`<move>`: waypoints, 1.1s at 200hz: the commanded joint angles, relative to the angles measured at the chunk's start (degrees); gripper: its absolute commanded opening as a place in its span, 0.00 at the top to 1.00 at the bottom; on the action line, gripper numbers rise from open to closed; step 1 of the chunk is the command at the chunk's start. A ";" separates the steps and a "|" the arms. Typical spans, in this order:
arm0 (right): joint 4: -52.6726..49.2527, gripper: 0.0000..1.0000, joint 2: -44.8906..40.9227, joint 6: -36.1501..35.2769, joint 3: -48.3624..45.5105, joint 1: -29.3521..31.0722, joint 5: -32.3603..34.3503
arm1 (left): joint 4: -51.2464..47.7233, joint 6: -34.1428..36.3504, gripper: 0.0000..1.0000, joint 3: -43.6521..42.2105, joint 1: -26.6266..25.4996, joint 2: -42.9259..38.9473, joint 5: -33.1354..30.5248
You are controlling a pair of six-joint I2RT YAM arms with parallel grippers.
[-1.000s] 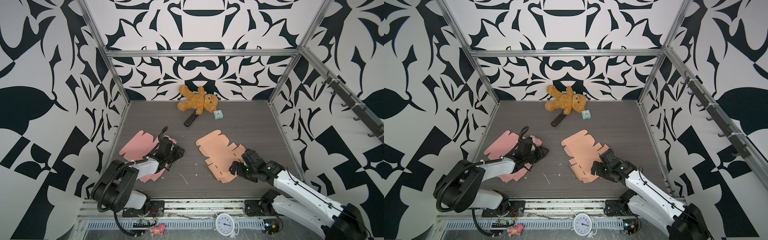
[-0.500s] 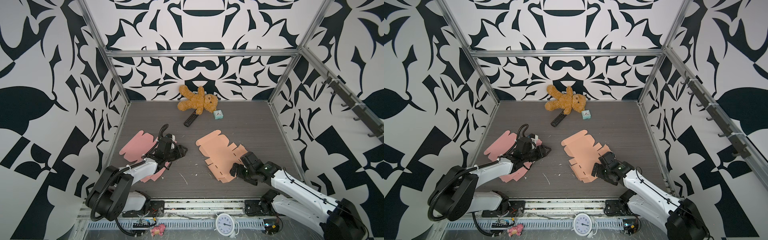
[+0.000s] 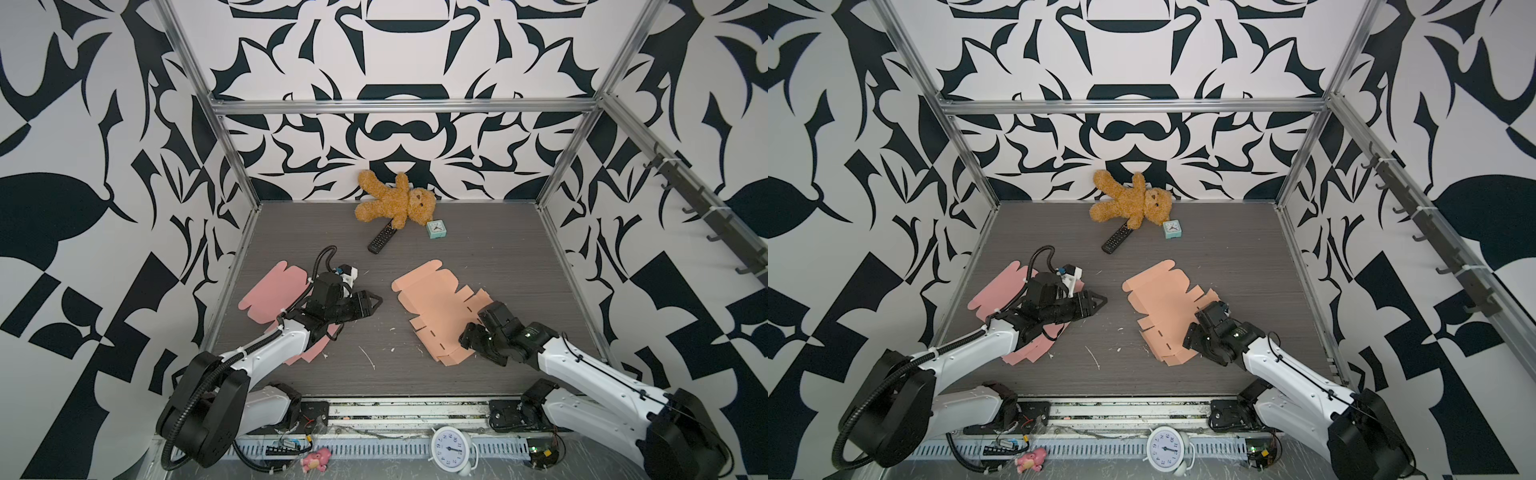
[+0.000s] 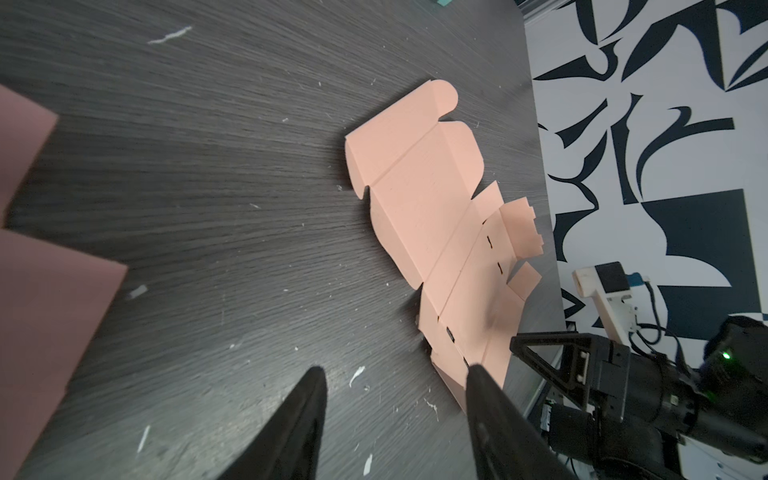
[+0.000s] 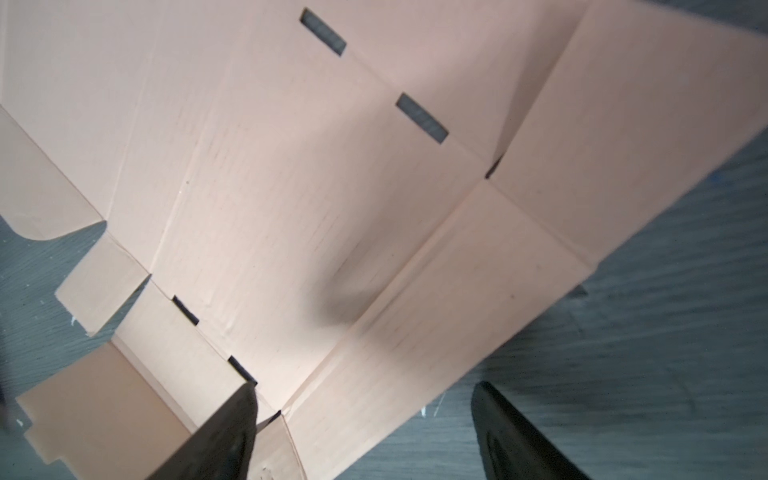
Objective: Fold the paper box
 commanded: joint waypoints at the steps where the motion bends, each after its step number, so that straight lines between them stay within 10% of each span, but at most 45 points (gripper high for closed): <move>1: 2.92 0.24 0.35 1.86 -1.25 0.34 1.56 | -1.68 1.30 0.43 0.27 -0.17 -1.92 2.17; 220: 4.45 0.67 9.88 0.66 2.27 0.34 8.62 | -8.71 4.82 0.43 4.79 -0.46 -1.58 3.66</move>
